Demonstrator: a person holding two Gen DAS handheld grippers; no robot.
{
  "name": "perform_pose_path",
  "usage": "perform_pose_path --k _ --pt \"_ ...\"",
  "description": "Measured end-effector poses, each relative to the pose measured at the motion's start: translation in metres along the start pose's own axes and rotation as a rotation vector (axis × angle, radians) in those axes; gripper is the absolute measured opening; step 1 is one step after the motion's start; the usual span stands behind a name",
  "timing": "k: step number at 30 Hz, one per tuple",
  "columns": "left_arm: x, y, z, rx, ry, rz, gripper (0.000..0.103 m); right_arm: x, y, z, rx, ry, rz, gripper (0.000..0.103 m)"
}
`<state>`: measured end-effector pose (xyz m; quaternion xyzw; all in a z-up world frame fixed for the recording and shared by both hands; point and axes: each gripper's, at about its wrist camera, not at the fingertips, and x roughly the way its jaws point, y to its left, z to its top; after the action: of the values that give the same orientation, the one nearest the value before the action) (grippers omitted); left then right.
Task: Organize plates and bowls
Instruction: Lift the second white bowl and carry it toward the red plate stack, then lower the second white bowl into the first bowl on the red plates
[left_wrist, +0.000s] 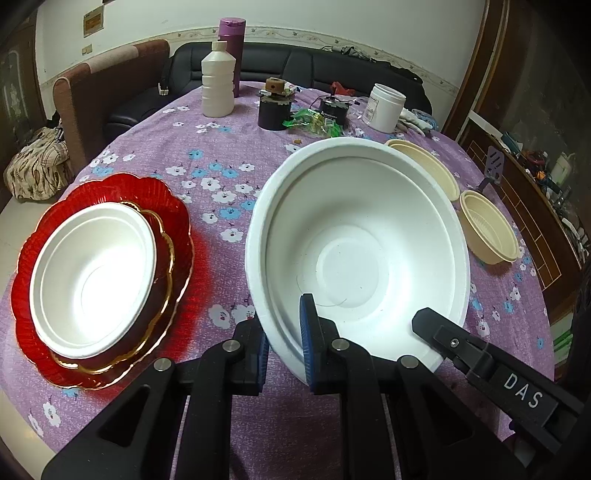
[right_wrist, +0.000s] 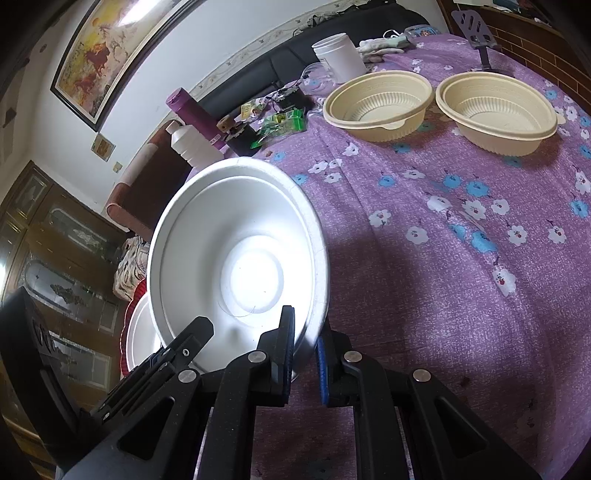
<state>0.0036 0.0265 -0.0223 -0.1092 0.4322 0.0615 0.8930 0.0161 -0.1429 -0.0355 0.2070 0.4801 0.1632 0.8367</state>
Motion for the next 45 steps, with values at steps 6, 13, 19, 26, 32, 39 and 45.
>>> perform_pose_path --k 6,13,19,26,32,39,45 --pt "-0.006 0.005 0.003 -0.011 -0.012 0.011 0.013 0.0 0.009 0.002 -0.016 0.002 0.013 0.01" --pt "-0.012 0.018 0.005 -0.032 -0.029 0.031 0.013 0.002 0.023 0.002 -0.044 0.005 0.03 0.01" --pt "-0.021 0.033 0.008 -0.061 -0.055 0.052 0.014 0.002 0.043 0.002 -0.084 0.003 0.051 0.01" --pt "-0.031 0.056 0.012 -0.109 -0.083 0.095 0.014 0.007 0.071 0.003 -0.138 0.009 0.086 0.01" --pt "-0.044 0.079 0.015 -0.157 -0.115 0.125 0.015 0.01 0.102 0.004 -0.197 0.015 0.125 0.01" --pt "-0.054 0.106 0.017 -0.205 -0.142 0.164 0.015 0.018 0.136 -0.001 -0.26 0.035 0.163 0.01" --pt "-0.057 0.127 0.015 -0.242 -0.143 0.198 0.015 0.032 0.161 -0.007 -0.305 0.073 0.186 0.01"
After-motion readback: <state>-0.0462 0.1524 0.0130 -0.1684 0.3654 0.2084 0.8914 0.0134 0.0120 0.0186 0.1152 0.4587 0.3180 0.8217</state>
